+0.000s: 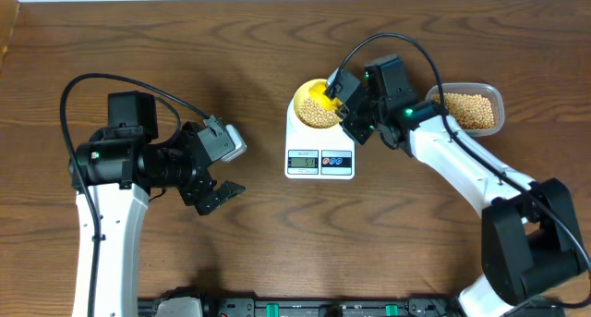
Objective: Scoop item into bowl and weigh 50g on scale
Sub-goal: 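Tilt the scoop over the bowl with the right gripper to pour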
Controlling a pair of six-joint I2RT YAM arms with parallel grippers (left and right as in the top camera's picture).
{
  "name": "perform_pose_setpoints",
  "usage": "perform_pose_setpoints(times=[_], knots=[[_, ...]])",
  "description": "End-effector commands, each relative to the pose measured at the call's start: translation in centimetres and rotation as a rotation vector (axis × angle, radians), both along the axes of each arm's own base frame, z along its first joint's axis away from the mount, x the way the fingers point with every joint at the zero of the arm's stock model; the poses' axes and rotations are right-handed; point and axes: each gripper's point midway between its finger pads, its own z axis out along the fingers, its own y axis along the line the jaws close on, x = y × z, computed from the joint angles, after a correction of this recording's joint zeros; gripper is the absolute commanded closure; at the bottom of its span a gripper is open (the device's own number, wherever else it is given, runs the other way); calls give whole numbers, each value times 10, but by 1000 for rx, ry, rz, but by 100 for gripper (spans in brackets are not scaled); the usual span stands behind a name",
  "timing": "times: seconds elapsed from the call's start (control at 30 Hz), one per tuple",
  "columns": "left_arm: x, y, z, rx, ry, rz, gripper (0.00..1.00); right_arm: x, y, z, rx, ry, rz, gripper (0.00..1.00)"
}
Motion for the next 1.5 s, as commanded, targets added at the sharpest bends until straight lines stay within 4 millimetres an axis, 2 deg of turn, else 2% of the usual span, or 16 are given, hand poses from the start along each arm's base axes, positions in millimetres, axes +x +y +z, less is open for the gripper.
perform_pose_setpoints(times=[0.0,0.4,0.93,1.23,1.47], knots=[[-2,0,-2,8,-1,-15,2,-2,5,-3,-17,-11,28,99],[-2,0,-2,8,-1,-15,2,-13,19,-3,-13,0,66,99],[-2,0,-2,8,-1,-15,2,-28,35,4,156,147,32,99],[-2,0,-2,8,-1,-15,2,-27,31,10,259,242,-34,99],[-2,0,-2,8,-1,-15,2,-17,16,15,303,261,-85,99]])
